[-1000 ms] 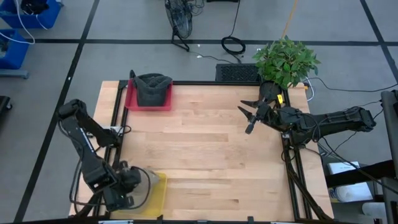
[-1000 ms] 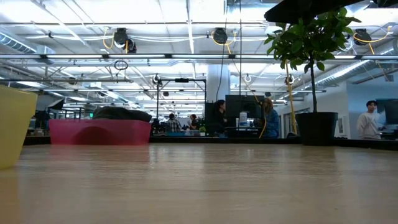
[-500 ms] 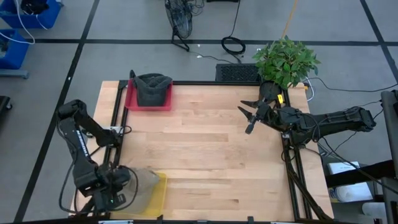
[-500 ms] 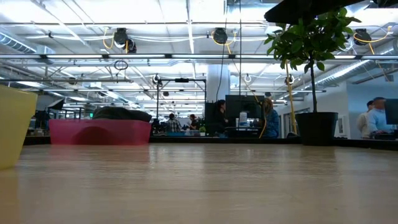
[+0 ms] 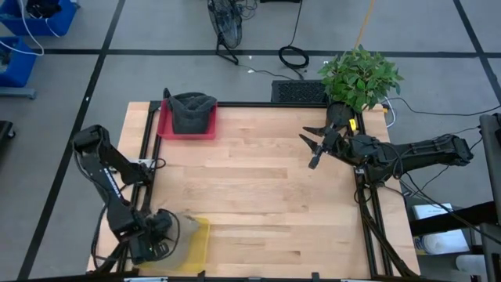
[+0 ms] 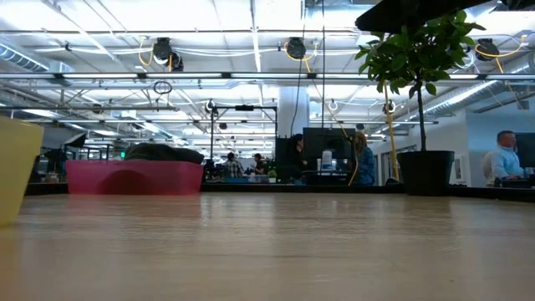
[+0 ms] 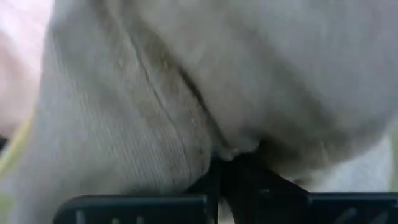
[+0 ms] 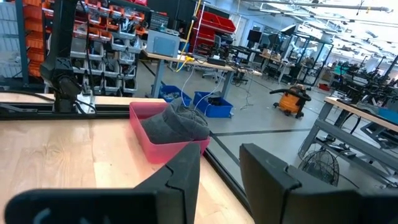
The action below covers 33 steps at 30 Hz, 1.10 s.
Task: Pick & Place hat
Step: Put the brown cap into the yellow bin
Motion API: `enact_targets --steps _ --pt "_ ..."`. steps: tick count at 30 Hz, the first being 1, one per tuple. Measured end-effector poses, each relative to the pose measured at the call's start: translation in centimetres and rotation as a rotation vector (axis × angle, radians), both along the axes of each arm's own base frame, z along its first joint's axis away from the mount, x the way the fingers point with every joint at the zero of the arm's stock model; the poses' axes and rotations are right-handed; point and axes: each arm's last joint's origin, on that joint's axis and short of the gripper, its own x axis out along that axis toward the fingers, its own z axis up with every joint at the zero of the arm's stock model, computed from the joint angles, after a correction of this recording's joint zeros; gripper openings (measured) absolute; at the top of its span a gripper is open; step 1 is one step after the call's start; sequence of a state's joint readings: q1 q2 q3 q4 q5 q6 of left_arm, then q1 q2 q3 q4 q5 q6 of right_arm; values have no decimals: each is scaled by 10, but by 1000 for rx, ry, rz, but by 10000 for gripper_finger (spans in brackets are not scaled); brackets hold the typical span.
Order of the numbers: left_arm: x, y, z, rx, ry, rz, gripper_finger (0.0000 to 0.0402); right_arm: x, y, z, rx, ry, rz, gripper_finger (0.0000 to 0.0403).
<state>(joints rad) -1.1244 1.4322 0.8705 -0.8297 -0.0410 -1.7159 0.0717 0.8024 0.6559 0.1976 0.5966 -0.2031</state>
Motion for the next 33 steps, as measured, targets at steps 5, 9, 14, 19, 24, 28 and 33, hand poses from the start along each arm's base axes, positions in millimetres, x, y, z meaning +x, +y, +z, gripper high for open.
enact_targets --steps 5,9,14,19,24,28,33 --pt "-3 2 -22 -82 14 53 26 0 0 0 0 1 0 100" --pt "-3 3 -24 -80 10 55 26 0 0 0 0 0 0 100" --pt "-4 5 -19 -108 24 54 26 0 0 0 1 0 0 100" --pt "-4 10 1 -197 3 60 26 0 0 -2 25 9 -1 100" --pt "-6 17 18 -270 -35 49 26 0 0 -4 46 14 0 100" --pt "-9 22 26 -292 -58 22 26 0 0 -6 62 26 -2 100" --pt "-13 31 31 -272 -52 18 26 0 0 -7 72 33 -3 100"
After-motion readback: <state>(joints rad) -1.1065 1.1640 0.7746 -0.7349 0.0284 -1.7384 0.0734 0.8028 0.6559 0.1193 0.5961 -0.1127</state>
